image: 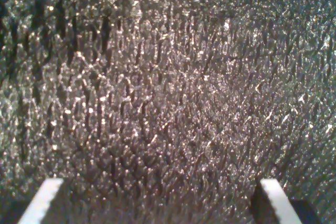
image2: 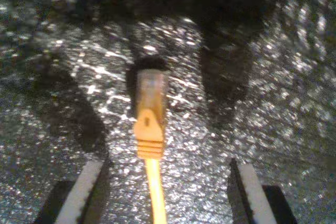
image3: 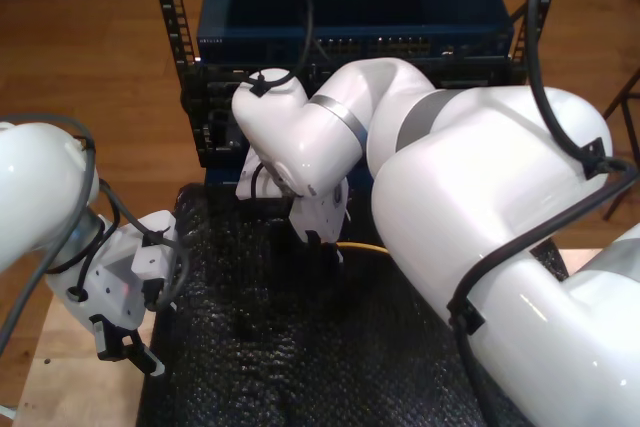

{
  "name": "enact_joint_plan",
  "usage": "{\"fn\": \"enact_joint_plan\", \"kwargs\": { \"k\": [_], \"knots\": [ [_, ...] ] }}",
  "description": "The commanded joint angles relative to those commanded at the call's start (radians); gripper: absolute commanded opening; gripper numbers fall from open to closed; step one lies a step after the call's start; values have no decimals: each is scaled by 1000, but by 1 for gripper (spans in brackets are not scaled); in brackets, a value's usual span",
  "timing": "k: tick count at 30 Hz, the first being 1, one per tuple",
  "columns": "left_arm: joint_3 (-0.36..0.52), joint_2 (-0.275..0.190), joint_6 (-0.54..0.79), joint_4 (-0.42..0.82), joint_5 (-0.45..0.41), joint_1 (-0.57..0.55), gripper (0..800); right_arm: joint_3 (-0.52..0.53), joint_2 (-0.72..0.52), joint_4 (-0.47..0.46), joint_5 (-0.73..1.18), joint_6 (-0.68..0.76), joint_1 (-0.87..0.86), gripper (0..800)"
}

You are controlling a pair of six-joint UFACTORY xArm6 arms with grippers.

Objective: Grab the cable and plug it in

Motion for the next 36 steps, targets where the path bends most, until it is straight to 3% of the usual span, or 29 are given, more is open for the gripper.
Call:
{"fn": "enact_joint_plan", "kwargs": {
  "k": [9,15,32,36],
  "knots": [
    [2,0,0,0,0,0,800,-38,38,2,3,3,3,500],
    [2,0,0,0,0,0,800,-54,55,2,3,15,12,437],
    [0,0,0,0,0,0,800,-51,55,-21,3,12,18,165],
    [0,0,0,0,0,0,800,-51,55,-21,3,11,18,55]
  ]
}}
